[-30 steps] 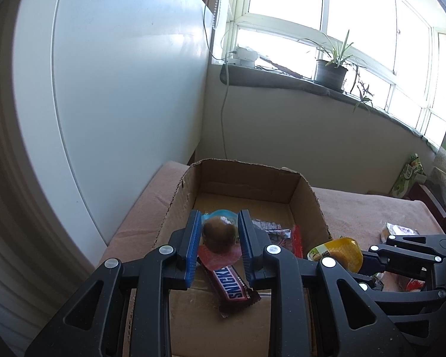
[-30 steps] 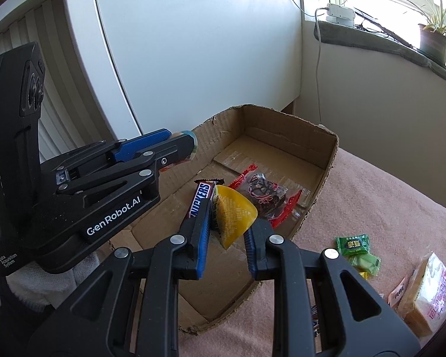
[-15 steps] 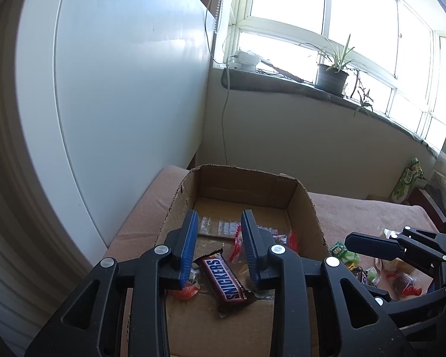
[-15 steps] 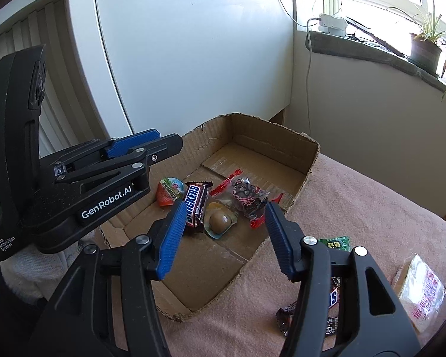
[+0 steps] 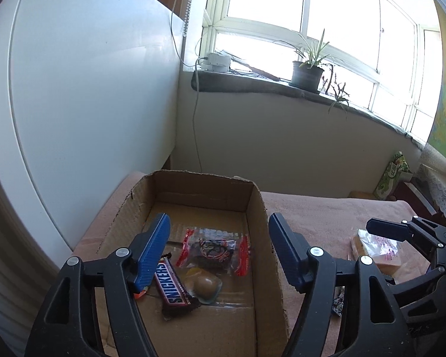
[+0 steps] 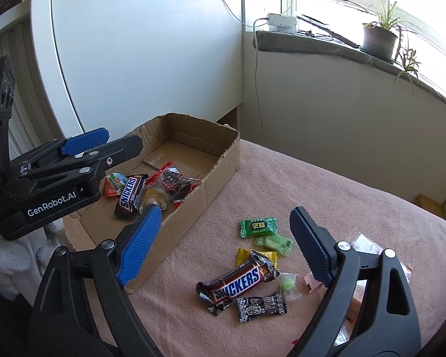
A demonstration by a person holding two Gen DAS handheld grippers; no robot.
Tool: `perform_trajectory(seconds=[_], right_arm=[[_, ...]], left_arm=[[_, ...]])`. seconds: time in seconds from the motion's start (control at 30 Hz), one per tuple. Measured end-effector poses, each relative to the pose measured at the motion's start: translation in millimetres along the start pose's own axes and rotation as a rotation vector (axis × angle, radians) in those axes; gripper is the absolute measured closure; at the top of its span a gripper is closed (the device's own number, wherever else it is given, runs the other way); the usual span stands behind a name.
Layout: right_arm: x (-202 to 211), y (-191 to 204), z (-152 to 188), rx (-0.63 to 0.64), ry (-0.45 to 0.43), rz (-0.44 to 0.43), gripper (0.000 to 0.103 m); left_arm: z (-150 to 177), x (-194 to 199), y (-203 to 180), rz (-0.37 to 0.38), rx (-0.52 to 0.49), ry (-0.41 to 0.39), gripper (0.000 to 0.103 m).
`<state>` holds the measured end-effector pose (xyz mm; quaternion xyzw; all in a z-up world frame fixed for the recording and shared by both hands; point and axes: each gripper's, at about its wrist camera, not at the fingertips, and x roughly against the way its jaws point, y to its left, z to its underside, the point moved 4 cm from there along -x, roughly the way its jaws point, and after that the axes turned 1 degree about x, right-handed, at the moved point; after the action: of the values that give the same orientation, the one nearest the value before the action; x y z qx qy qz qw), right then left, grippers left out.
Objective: Organize snacks
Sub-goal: 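Move both grippers to the bread bag and grasp it with the right gripper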
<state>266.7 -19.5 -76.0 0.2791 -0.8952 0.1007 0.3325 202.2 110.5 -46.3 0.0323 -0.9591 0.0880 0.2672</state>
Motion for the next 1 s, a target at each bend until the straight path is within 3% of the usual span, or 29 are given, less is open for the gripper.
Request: perform_trajectory(seconds=[0.37,0.93,1.0], right_arm=[[37,-90,15,-0.197,-0.04,0.095,0.012],[45,-199,93,-0.501,0.065,0.062,0.012],[44,-207,99,-0.53,0.07,0.041,0.017]], left_arm=[[11,-17,-67,0.184,-0.038,0.097,0.033],[48,-62,-153,0.391,-0.048,0.311,0.033],[50,-67,-159,0.414,-0.044,0.336,0.033]])
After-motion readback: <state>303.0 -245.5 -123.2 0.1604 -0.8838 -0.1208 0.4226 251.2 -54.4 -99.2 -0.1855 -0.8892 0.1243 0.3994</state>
